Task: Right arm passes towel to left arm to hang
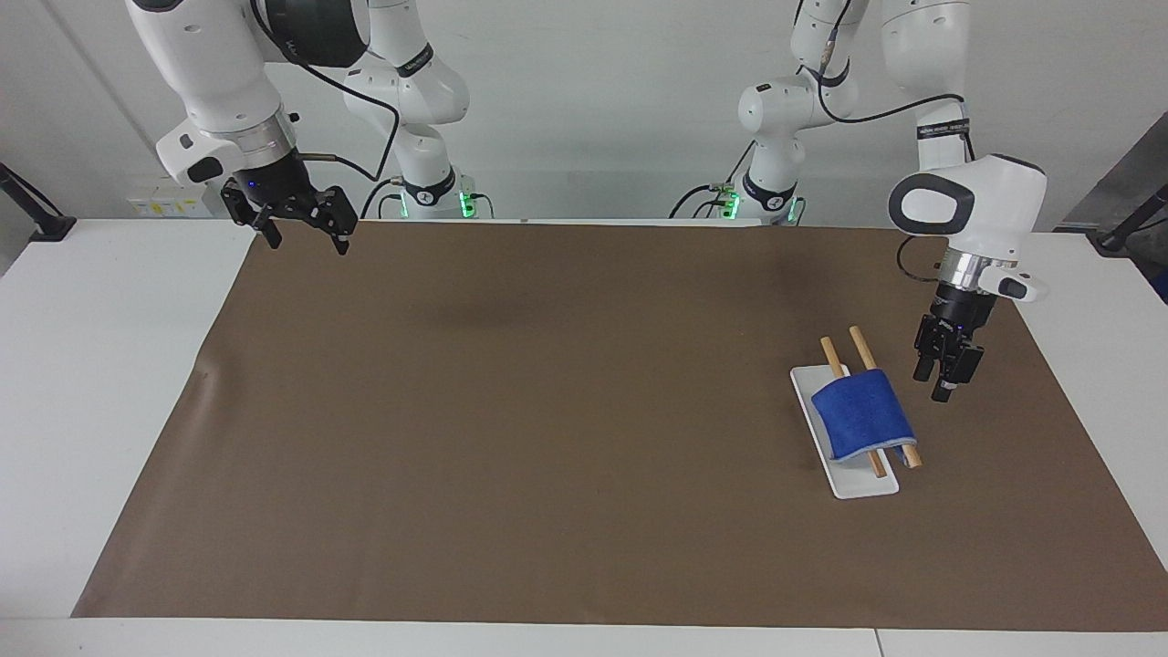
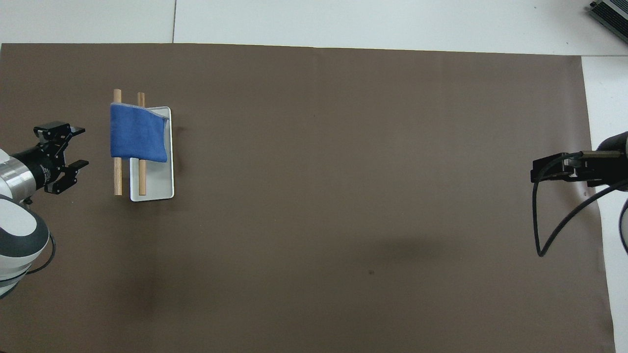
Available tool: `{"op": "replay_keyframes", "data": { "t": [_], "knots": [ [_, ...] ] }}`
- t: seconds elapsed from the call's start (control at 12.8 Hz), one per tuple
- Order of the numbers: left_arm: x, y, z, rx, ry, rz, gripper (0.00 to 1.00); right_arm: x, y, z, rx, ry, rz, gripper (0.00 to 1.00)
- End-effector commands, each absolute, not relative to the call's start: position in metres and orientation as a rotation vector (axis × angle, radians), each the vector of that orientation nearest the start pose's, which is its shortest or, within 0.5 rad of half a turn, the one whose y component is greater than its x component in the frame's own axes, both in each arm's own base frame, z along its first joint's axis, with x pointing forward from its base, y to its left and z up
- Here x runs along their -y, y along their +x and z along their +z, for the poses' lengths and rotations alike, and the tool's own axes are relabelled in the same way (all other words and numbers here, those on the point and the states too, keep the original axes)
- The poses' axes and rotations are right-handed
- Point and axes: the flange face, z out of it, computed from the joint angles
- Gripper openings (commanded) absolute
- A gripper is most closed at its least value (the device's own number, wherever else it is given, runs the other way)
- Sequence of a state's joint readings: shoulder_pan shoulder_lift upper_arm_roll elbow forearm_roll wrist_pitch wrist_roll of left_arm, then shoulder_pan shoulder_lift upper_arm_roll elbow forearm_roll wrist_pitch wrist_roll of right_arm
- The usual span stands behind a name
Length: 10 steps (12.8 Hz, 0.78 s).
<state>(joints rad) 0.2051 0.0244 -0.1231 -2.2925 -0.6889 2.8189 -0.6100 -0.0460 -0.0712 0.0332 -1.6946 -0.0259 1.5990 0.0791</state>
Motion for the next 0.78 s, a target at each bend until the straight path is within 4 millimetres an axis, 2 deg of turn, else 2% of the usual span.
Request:
{"op": "replay_keyframes", "data": {
  "t": [0.0, 0.31, 0.47, 0.7],
  "knots": [
    [-0.082, 0.535, 0.391, 2.059, -2.878, -0.706, 0.83, 0.011, 0.525, 0.608, -0.108, -3.163, 0.046, 1.0],
    [-0.1, 0.538, 0.395, 1.945, -2.916, -0.708, 0.84, 0.01, 0.526, 0.608, -0.117, -3.159, 0.033, 1.0],
    [-0.11, 0.537, 0.397, 1.788, -2.954, -0.648, 0.84, 0.008, 0.526, 0.609, -0.115, -3.159, 0.028, 1.0],
    [-0.133, 0.548, 0.421, 1.483, -2.989, -0.525, 0.86, 0.011, 0.527, 0.609, -0.119, -3.159, 0.021, 1.0]
  ]
}}
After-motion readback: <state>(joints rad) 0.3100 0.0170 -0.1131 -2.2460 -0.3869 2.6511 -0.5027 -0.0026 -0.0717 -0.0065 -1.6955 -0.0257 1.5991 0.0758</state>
